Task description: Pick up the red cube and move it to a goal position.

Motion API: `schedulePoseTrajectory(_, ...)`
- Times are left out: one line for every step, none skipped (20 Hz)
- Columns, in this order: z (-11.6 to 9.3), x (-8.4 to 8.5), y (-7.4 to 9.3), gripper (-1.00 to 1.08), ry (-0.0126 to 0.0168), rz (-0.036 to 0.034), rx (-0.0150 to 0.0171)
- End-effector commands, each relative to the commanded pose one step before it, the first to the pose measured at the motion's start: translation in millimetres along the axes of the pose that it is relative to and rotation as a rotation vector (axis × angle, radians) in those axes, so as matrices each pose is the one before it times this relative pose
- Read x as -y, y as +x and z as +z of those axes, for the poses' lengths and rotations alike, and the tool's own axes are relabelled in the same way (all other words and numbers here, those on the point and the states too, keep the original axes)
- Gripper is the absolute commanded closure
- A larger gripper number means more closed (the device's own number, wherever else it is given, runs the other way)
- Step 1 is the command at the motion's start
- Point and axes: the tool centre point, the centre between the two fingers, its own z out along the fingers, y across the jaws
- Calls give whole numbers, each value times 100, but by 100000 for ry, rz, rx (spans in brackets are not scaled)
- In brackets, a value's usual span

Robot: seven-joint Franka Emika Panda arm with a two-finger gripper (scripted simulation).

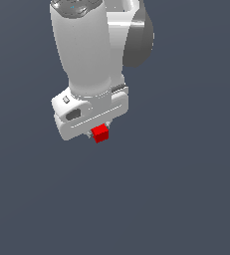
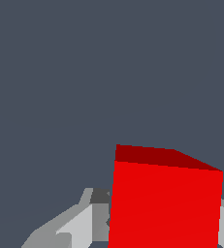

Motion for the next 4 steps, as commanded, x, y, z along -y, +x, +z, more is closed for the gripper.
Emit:
schedulePoseTrajectory(-165, -28, 63, 108, 29, 23, 47)
schedulePoseTrajectory(67, -18, 3, 108, 0, 0, 0)
schedulePoseTrajectory(79, -14, -5, 108, 0, 0, 0)
schedulePoseTrajectory(29, -5, -3, 108, 0, 0, 0)
